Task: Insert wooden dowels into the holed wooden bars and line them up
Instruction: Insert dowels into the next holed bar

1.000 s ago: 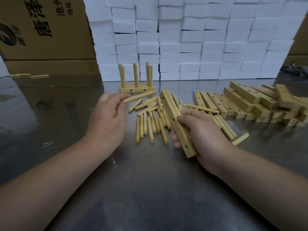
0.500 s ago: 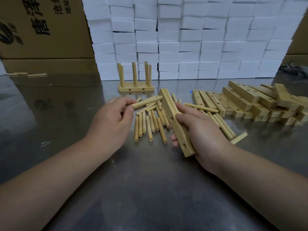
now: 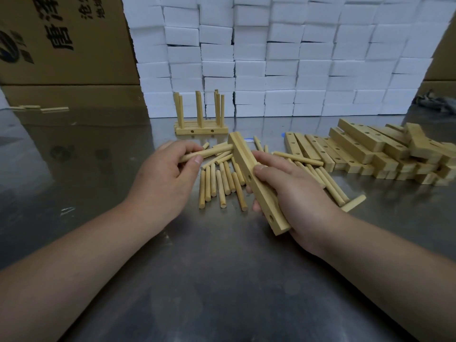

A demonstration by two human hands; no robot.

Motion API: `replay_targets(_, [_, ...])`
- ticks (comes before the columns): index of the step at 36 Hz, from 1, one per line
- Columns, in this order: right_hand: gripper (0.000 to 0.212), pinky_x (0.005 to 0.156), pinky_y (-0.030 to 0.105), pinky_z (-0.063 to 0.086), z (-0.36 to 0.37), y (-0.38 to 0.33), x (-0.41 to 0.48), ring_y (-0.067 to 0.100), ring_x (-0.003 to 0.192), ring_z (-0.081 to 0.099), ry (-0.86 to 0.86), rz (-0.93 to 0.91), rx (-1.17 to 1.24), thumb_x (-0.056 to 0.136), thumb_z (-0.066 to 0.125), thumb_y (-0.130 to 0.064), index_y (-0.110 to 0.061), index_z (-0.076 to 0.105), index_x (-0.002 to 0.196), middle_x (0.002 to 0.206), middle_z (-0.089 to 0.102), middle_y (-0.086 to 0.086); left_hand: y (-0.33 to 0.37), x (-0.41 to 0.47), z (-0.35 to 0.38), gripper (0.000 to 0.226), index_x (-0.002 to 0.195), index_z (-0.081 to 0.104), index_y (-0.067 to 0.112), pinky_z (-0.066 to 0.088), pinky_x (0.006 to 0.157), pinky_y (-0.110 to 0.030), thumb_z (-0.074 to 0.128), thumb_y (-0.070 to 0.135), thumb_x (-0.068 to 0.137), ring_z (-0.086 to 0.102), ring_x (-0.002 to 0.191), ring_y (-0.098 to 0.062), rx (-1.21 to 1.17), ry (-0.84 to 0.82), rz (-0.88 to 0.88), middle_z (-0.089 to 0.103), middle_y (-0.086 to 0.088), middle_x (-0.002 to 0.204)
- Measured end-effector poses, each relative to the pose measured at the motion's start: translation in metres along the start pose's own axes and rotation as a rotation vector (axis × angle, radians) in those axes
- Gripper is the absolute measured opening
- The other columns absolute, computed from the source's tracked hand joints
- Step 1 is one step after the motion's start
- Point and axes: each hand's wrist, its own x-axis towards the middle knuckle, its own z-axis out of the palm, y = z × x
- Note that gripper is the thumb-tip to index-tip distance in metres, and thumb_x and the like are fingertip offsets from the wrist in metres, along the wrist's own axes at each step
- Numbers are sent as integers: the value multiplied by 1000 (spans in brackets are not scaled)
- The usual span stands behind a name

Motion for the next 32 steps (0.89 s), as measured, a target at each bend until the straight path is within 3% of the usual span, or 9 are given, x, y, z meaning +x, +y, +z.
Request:
replay_targets(9, [32, 44, 17, 44, -2, 1, 0, 10, 46, 55, -19, -23, -71, 94, 52, -22, -29, 54, 125, 65, 68, 0, 2, -2, 0, 23, 76, 51, 38, 33, 50, -1, 52, 20, 90, 46, 60, 11, -37, 5, -46, 49, 12, 68])
replay_targets(12, [30, 44, 16, 43, -1, 1, -1, 9, 46, 54, -20, -49, -99, 94, 52, -21, -32, 54, 122, 63, 66, -2, 2, -3, 1, 24, 72, 53, 36, 33, 48, -2, 50, 23, 92, 45, 56, 10, -47, -3, -57, 50, 14, 59])
replay_targets(16, [23, 45, 16, 44, -1, 2, -1, 8, 46, 55, -26, -75, -125, 94, 53, -21, -42, 53, 104, 63, 66, -3, 1, -3, -1, 25, 70, 55, 33, 32, 46, -2, 48, 24, 92, 44, 52, 8, -85, -17, -67, 50, 24, 55])
replay_targets(19, [24, 47, 17, 45, -1, 2, -2, 8, 47, 56, -31, -92, -157, 94, 53, -21, -45, 53, 94, 64, 67, -3, -1, -2, -2, 27, 70, 58, 34, 31, 43, -8, 46, 28, 93, 42, 50, 1, -104, -15, -79, 50, 10, 53])
replay_targets(21, [24, 47, 17, 46, -1, 2, -2, 7, 46, 56, -35, -99, -165, 93, 53, -21, -45, 54, 92, 64, 67, -4, -3, -2, -2, 31, 66, 58, 34, 29, 44, -14, 43, 32, 93, 40, 51, -6, -79, -1, -90, 55, -13, 62])
replay_targets(23, [23, 46, 17, 45, 0, 2, -1, 7, 46, 56, -34, -91, -150, 93, 53, -21, -44, 55, 91, 64, 67, -4, -3, -2, -1, 33, 65, 59, 31, 31, 49, -22, 41, 34, 93, 42, 54, -11, -59, -4, -108, 54, -23, 67])
replay_targets(27, [20, 44, 16, 43, 2, 5, 0, 8, 45, 56, -11, -54, -109, 94, 52, -19, -39, 56, 96, 63, 67, -2, -1, -1, 2, 37, 72, 58, 18, 30, 52, -28, 36, 37, 95, 38, 52, -4, -87, -27, -123, 44, -1, 61])
replay_targets(30, [15, 42, 16, 44, 0, 6, 3, 9, 44, 56, 68, -26, -18, 95, 50, -18, -31, 56, 101, 61, 66, -1, -5, 1, 3, 25, 84, 50, 29, 36, 61, -26, 30, 36, 97, 45, 67, -4, -126, 49, -184, 52, 7, 76])
replay_targets(32, [21, 47, 19, 47, -5, 5, 8, 9, 47, 59, 145, -2, 6, 96, 48, -22, -25, 53, 116, 65, 69, -2, -7, 3, 2, 19, 85, 44, 33, 35, 62, -26, 30, 36, 98, 48, 73, -6, -126, 91, -222, 52, 9, 82])
